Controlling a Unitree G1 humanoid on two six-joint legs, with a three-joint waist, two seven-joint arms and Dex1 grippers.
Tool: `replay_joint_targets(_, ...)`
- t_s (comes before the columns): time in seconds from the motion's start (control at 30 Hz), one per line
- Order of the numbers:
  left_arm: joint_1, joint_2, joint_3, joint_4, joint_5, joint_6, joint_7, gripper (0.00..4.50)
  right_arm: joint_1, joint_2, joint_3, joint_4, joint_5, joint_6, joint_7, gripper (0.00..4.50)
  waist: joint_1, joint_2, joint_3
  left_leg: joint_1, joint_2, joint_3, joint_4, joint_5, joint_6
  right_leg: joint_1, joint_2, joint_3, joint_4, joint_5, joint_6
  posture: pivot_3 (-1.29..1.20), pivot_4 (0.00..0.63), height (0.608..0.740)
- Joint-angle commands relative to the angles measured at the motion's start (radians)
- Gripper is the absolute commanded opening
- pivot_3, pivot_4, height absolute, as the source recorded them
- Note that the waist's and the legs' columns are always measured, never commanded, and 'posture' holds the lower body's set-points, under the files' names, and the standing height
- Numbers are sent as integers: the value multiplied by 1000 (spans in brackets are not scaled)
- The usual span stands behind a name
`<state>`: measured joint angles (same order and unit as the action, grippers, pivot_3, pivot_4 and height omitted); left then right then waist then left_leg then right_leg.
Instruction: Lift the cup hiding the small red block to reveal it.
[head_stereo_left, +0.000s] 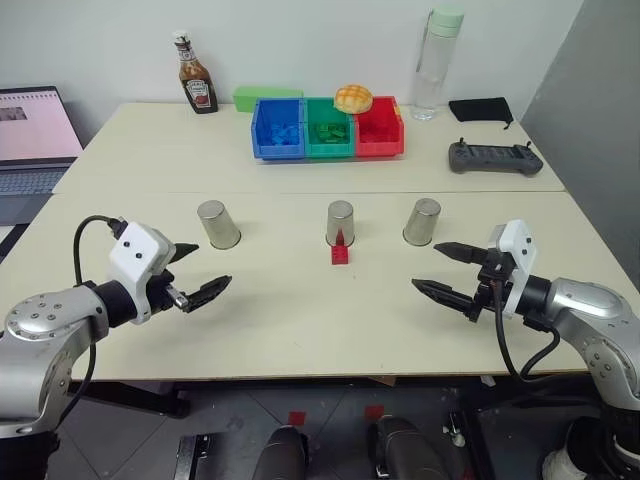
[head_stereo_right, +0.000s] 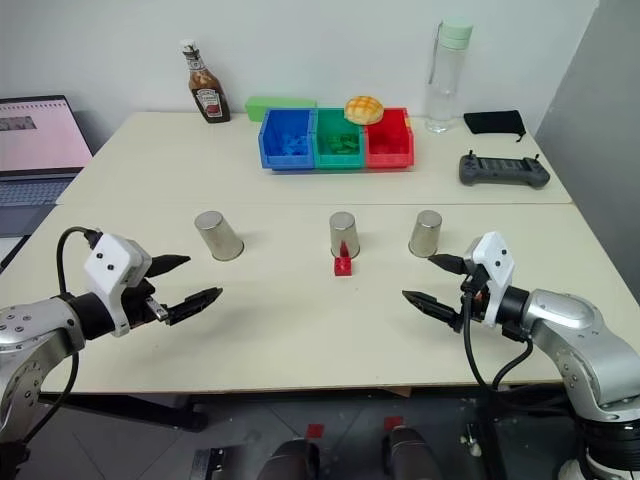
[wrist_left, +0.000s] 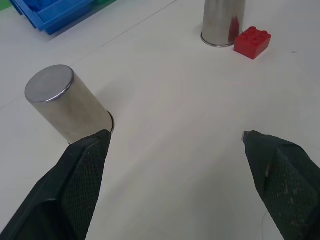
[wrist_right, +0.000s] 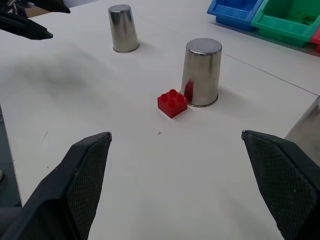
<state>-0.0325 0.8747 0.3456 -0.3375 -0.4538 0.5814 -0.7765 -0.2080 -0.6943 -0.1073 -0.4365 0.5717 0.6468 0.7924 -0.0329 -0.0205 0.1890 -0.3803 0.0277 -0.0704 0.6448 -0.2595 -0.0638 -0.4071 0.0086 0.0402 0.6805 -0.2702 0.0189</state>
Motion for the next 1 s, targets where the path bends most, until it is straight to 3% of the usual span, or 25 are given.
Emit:
replay_joint_targets(0.03, -1, -4, 46, -28, -15, -19, 0, 4500, -17, -3, 0, -27, 15, -6, 8, 4436, 0, 0, 0, 0, 0, 0, 0, 0, 0, 0, 0, 0, 0, 0, 0, 0, 150, 740)
replay_joint_targets(1.0, 7, -1, 103, -105, -155, 21, -51, 4500, -38, 12, -7, -18, 33, -12, 44, 4436, 0, 0, 0, 0, 0, 0, 0, 0, 0, 0, 0, 0, 0, 0, 0, 0, 150, 740)
